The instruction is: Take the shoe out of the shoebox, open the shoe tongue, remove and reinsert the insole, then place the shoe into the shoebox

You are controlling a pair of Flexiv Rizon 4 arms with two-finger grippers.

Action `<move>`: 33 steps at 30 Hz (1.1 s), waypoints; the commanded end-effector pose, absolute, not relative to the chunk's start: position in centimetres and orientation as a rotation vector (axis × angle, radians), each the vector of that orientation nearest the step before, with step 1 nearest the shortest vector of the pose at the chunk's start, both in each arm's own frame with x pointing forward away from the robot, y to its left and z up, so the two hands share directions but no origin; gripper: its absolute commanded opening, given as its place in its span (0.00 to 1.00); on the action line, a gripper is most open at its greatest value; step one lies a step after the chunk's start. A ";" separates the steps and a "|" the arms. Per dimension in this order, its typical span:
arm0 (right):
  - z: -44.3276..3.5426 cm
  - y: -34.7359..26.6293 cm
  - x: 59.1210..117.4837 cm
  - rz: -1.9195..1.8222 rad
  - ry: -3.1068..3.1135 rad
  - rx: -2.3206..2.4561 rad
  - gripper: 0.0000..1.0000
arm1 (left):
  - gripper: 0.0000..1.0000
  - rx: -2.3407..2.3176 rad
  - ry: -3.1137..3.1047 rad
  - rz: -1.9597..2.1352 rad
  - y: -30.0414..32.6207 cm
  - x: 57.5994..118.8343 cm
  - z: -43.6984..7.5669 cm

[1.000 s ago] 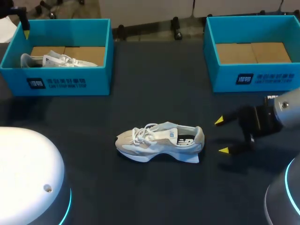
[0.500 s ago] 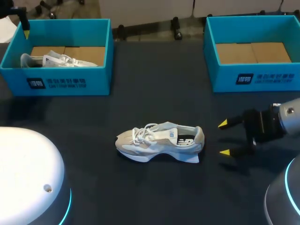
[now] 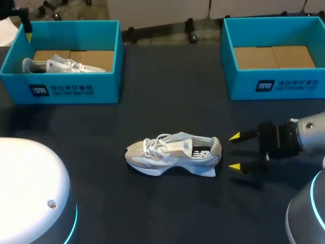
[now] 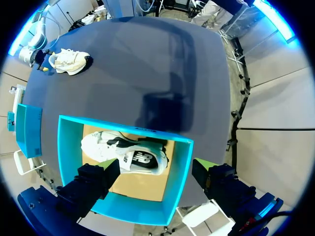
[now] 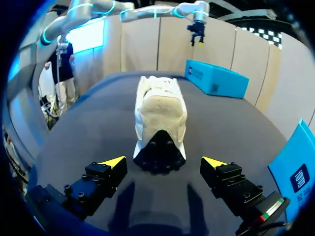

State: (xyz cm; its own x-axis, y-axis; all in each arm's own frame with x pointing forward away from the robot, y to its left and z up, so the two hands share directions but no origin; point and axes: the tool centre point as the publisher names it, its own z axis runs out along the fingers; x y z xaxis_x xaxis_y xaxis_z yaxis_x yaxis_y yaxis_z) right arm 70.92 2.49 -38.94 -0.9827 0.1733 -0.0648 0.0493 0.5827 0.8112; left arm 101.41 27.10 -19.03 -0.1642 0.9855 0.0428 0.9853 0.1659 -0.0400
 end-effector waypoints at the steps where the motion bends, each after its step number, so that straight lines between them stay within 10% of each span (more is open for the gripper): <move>1: -39.7 3.8 70.8 1.370 2.647 0.187 1.00 | 1.00 -1.992 -2.355 -0.002 27.1 101.2 -19.0; 33: -41.7 9.6 71.9 1.540 2.607 0.129 1.00 | 1.00 -1.992 -2.355 -0.002 27.1 101.2 -19.0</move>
State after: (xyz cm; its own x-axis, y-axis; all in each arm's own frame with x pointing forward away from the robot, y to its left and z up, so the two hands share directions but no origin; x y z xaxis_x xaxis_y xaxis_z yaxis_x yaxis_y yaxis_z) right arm 71.31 9.00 -41.24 -0.9897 0.1325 -0.0533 0.0171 0.4807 0.8767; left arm 101.41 27.09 -19.03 -0.1641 0.9855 0.0429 0.9853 0.1658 -0.0400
